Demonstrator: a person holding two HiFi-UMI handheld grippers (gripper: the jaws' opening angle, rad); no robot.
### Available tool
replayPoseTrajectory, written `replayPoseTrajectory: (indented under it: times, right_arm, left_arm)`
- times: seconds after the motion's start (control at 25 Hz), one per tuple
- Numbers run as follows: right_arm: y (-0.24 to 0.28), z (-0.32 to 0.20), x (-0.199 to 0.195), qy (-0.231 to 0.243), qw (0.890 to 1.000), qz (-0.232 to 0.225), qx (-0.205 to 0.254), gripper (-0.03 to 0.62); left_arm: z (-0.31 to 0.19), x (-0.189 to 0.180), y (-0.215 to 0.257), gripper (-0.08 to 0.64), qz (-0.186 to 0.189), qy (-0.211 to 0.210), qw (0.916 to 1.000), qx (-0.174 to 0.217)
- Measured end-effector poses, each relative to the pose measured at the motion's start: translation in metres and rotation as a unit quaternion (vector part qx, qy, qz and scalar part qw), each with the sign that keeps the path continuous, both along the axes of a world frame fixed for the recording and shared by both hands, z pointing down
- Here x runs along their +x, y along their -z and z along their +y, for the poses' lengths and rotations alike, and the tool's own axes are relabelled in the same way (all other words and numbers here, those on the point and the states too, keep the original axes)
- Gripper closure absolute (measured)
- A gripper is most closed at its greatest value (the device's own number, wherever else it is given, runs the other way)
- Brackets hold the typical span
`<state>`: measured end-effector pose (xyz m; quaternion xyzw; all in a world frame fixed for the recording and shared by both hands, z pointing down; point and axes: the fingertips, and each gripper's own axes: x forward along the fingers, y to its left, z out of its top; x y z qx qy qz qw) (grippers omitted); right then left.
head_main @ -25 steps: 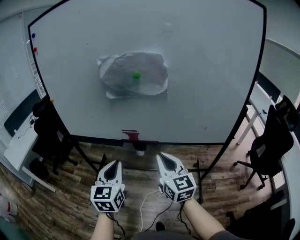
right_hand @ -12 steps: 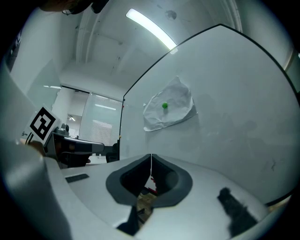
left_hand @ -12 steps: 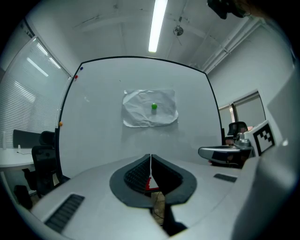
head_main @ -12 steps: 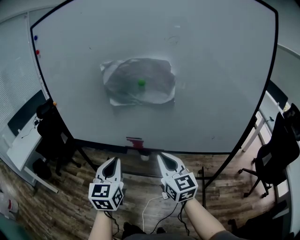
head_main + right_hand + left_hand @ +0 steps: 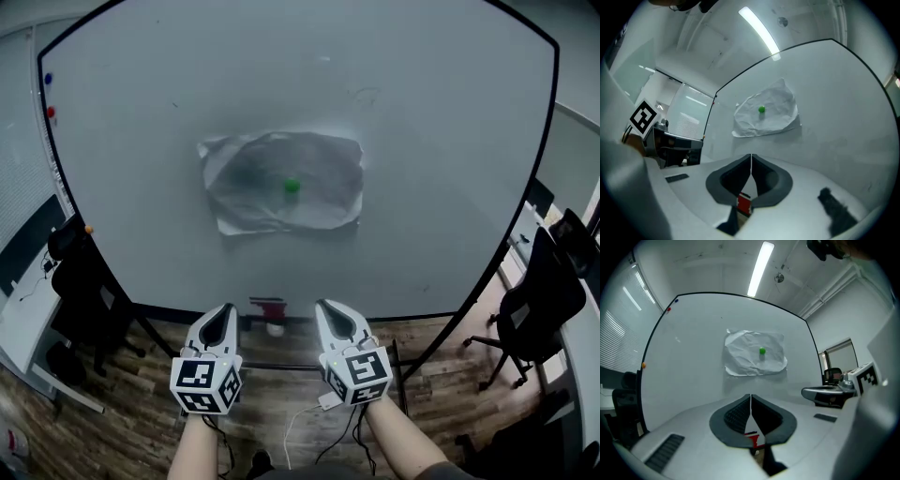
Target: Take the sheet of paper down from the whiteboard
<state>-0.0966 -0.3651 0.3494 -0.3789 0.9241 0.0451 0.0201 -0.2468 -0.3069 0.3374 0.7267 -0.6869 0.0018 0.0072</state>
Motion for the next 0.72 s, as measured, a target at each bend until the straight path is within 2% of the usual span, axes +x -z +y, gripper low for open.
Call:
replayPoseTrajectory:
  times: [0.24,0.72]
  right_arm:
    - [0.027,-0.020,-0.025,-0.039,0.999,-0.006,0.028,0.569]
    - [0.064,-0.060,-0.054,-0.111,0.992,-0.016,0.054,0.568]
  left_arm:
    - [-0.031,-0.029,0.024,0.538,-0.013,-0.031,0.9988,0.037]
    - [-0.088,-0.065,0.038,0.538,-0.001,-0.079,0.9952,0.056]
